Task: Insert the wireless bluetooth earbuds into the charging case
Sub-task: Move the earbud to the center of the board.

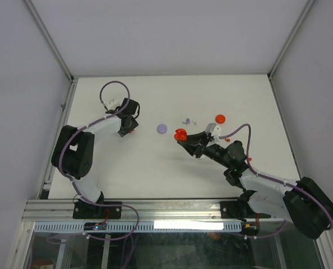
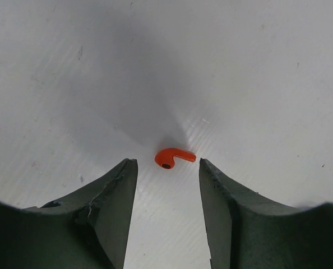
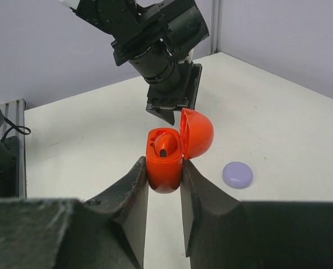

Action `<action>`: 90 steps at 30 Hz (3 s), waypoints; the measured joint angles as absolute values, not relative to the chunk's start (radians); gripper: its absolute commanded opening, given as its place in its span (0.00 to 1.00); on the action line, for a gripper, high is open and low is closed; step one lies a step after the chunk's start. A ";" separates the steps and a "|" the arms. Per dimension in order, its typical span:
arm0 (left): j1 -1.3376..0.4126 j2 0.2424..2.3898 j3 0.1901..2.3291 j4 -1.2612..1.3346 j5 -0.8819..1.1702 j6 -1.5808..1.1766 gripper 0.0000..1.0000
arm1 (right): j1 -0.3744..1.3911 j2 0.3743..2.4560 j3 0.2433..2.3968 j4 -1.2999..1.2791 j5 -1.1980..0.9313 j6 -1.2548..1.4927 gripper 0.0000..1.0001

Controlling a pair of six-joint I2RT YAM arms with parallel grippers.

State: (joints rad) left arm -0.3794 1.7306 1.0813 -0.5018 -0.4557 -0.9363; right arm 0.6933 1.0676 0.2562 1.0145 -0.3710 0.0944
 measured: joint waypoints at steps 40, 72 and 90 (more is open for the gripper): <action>-0.562 1.764 1.113 -0.556 -0.395 -0.591 0.15 | 0.689 1.040 0.247 1.019 -0.373 0.095 0.00; -0.642 1.647 0.960 -0.540 -0.078 0.112 0.53 | 0.689 0.936 0.197 0.966 -0.318 0.080 0.00; -0.642 1.554 1.036 -0.649 -0.189 -0.496 0.56 | 0.689 0.936 0.197 0.966 -0.318 0.080 0.00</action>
State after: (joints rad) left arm -0.6418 1.5536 1.0363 -0.6491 -0.1894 -0.4961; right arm 0.6888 0.9363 0.1974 0.9665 -0.3180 0.0795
